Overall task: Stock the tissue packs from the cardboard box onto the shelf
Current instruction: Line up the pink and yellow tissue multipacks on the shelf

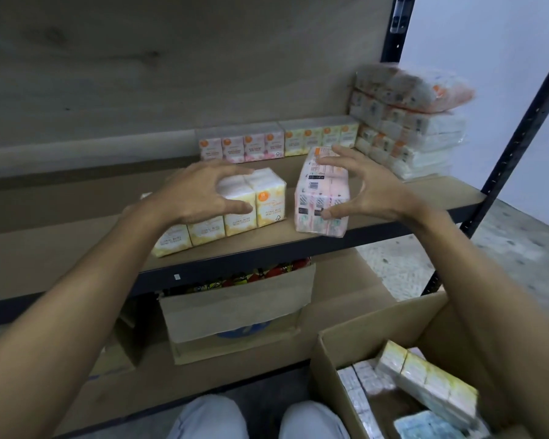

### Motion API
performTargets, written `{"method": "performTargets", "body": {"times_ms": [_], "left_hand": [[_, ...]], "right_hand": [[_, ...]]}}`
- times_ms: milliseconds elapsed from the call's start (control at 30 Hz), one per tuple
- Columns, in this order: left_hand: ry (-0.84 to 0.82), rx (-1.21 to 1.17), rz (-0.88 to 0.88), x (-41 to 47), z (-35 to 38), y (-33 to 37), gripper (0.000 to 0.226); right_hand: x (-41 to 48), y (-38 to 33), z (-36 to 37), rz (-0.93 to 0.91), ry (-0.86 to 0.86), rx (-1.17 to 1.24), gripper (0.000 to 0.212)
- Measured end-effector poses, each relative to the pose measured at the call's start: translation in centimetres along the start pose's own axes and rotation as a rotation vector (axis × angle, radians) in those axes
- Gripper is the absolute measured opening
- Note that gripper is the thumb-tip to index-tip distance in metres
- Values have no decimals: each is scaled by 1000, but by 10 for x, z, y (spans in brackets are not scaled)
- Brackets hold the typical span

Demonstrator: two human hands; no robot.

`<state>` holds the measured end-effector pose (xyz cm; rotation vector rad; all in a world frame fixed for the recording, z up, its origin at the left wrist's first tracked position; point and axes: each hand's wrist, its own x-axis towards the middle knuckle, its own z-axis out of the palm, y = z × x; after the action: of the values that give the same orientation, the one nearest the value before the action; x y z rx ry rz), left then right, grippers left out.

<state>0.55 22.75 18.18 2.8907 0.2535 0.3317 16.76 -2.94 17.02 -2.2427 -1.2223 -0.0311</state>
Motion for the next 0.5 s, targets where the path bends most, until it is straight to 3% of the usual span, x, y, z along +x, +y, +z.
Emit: {"method": "performTargets", "body": {"times_ms": [133, 333, 500], "left_hand": [[-12, 80, 24, -11, 9, -9, 70], [20, 80, 60, -7, 9, -16, 64], [39, 120, 60, 0, 11, -25, 63]], "right_hand": [[10, 3, 10, -23, -122, -167, 90], [7, 7, 33, -25, 78, -147, 86], [19, -6, 60, 126, 243, -239, 84]]}}
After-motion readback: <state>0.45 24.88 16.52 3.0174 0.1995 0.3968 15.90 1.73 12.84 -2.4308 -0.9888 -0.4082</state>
